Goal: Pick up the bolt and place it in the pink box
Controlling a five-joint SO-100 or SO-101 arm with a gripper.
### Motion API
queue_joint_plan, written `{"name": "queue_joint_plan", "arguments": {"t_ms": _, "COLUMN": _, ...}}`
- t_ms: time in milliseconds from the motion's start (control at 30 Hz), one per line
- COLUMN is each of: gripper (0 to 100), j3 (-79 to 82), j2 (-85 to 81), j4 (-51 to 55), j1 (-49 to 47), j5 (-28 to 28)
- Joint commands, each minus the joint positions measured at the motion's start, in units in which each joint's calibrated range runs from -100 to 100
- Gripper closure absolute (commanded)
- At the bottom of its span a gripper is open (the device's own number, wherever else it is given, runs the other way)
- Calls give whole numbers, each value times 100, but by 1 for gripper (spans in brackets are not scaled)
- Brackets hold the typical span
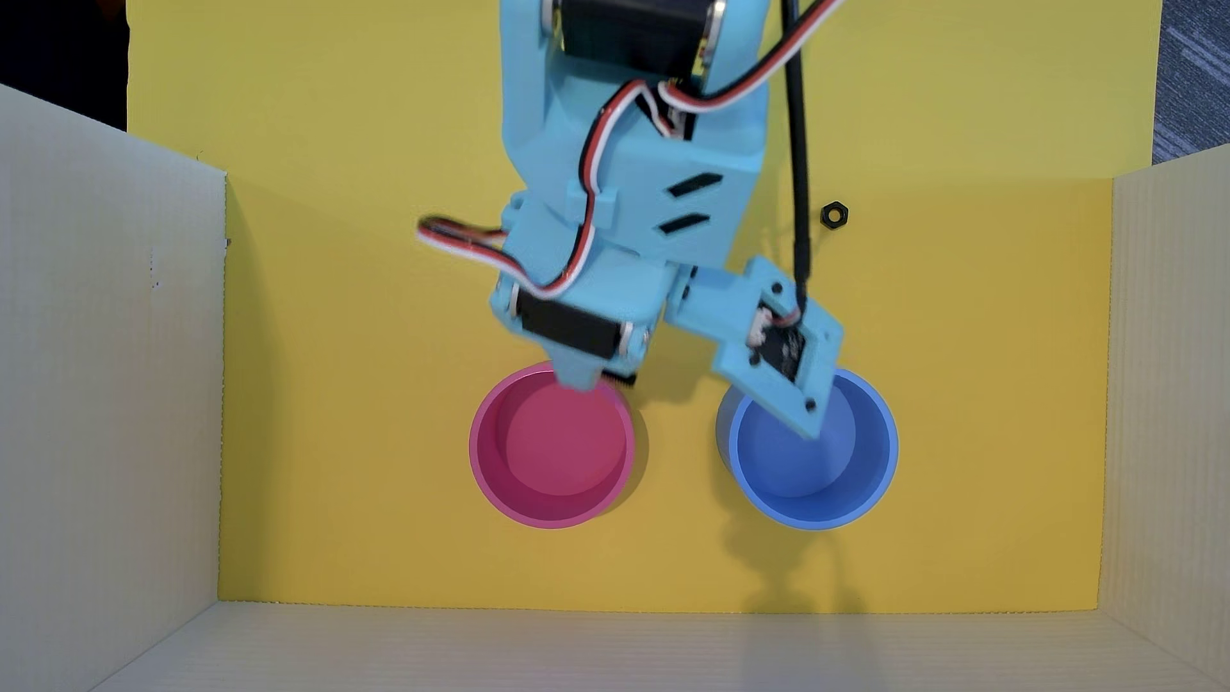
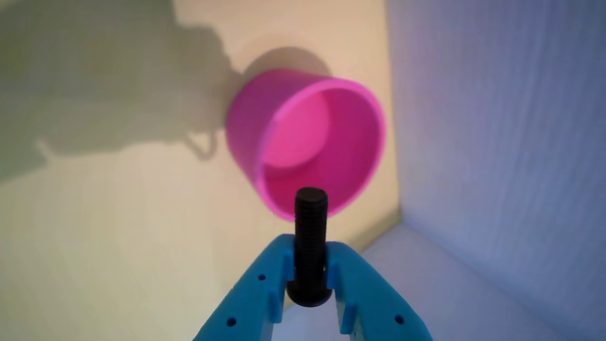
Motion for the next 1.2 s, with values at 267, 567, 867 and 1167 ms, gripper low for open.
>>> {"name": "queue_joint_plan", "arguments": {"t_ms": 267, "gripper": 99, "j3": -1666, "j2": 1277, "j4": 36, "j1": 60, "j5": 1}}
{"name": "queue_joint_plan", "arguments": {"t_ms": 567, "gripper": 96, "j3": -1730, "j2": 1361, "j4": 285, "j1": 60, "j5": 1}}
{"name": "queue_joint_plan", "arguments": {"t_ms": 867, "gripper": 71, "j3": -1684, "j2": 1361, "j4": 465, "j1": 60, "j5": 1}}
{"name": "queue_joint_plan", "arguments": {"t_ms": 1167, "gripper": 99, "j3": -1476, "j2": 898, "j4": 1108, "j1": -168, "j5": -4}}
